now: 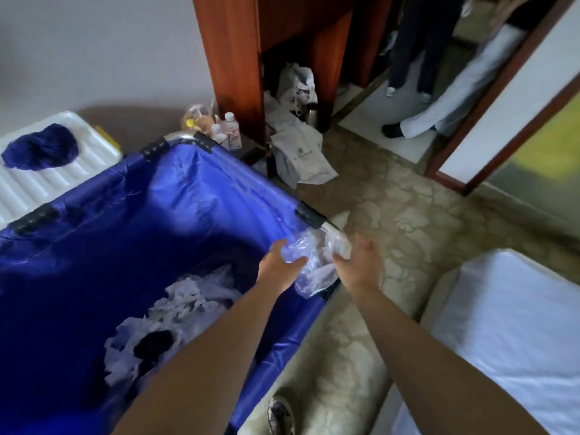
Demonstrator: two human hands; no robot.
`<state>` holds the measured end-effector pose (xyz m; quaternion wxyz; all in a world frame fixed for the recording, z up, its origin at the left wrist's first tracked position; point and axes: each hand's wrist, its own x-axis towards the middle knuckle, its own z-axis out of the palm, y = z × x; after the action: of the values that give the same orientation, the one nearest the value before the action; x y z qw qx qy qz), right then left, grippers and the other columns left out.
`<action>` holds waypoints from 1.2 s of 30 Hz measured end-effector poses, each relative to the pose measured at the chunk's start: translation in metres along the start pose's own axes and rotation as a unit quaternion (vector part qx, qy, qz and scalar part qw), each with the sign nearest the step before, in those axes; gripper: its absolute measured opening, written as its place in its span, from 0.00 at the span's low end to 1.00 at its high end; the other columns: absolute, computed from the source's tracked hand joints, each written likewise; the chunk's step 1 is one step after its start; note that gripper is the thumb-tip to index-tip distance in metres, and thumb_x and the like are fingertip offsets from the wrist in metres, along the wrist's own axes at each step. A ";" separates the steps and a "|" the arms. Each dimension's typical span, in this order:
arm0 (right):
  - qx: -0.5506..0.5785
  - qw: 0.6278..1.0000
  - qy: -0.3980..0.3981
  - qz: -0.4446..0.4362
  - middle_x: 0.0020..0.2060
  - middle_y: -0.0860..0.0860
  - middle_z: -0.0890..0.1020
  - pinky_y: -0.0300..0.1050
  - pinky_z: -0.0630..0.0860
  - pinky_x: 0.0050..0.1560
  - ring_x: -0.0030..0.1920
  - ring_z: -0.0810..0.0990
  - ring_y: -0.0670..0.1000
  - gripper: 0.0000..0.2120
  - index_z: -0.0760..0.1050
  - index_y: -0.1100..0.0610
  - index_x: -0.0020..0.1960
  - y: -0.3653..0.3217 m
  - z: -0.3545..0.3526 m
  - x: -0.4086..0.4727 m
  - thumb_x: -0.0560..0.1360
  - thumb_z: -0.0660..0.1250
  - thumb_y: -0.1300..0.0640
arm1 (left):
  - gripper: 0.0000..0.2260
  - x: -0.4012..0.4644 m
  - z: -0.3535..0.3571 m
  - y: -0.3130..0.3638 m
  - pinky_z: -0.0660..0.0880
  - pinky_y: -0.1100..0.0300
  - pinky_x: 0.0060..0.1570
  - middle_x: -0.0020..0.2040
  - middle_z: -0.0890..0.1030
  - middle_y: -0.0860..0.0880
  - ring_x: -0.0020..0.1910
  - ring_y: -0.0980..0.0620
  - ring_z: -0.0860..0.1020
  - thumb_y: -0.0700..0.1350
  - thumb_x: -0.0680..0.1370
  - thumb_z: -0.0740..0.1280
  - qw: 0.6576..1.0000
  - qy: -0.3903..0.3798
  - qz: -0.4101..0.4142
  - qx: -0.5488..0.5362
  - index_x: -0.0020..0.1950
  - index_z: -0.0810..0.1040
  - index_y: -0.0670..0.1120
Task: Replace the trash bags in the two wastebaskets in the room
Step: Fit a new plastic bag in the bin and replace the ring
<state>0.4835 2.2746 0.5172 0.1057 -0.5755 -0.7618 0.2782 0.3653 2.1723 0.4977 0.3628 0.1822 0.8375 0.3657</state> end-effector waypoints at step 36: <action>0.651 0.714 0.231 0.116 0.28 0.51 0.77 0.39 0.72 0.33 0.30 0.73 0.50 0.10 0.78 0.61 0.36 0.087 -0.189 -0.406 0.68 0.61 0.71 | 0.22 -0.359 -0.047 0.002 0.75 0.58 0.33 0.46 0.81 0.52 0.39 0.58 0.78 0.24 0.70 0.62 0.898 -0.193 0.373 -0.128 0.52 0.79 0.49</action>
<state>0.7731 1.9679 0.6900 0.5934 -0.4946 -0.2714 0.5741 0.5715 1.9467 0.6915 0.3747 0.5001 0.5677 0.5359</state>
